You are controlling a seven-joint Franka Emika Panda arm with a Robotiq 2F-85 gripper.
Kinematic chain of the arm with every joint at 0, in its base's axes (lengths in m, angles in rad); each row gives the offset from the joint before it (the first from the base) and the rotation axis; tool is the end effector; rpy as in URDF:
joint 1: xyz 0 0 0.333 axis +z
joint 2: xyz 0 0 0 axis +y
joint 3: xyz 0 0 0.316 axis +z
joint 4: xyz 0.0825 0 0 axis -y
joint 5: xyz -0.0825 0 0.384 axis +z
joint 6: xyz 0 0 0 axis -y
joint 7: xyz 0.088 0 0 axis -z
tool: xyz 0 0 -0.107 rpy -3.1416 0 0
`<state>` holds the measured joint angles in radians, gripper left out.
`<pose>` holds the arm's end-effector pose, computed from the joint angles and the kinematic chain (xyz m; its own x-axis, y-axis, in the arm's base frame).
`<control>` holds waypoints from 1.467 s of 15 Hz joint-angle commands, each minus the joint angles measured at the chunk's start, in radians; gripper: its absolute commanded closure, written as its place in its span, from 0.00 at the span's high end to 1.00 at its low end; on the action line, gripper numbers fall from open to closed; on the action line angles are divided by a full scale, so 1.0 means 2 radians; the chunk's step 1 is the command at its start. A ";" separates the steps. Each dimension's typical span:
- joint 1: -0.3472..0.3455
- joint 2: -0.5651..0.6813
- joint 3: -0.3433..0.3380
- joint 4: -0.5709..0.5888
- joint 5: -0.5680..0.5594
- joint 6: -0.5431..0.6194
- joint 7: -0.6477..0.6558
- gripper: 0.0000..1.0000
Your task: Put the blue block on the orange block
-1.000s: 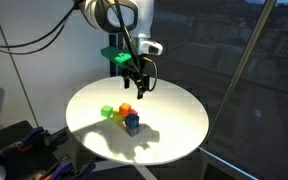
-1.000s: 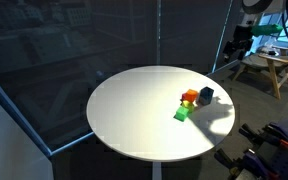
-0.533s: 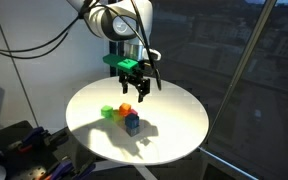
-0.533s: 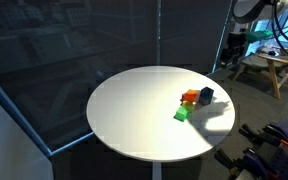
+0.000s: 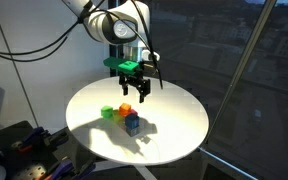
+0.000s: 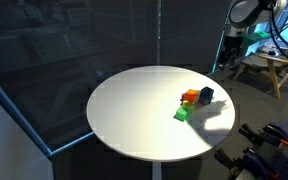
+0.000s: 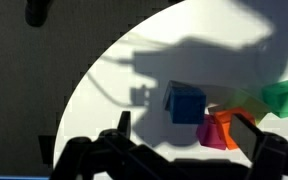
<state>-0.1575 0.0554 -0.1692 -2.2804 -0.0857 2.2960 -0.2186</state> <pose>0.4898 -0.1678 0.3276 0.9971 -0.0515 -0.0557 -0.0481 -0.9970 0.0604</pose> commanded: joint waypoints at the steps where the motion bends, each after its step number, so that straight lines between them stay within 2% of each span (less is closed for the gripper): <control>1: -0.002 0.000 0.002 0.001 0.000 -0.001 0.000 1.00; 7: -0.002 0.003 0.003 0.003 0.004 0.000 -0.001 1.00; 14: -0.004 0.012 0.004 0.002 0.046 0.021 -0.011 1.00; 22: -0.006 0.050 0.010 -0.004 0.066 0.104 -0.016 1.00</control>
<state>-0.1573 0.1290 -0.1635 -2.2844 0.0183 2.4479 -0.2191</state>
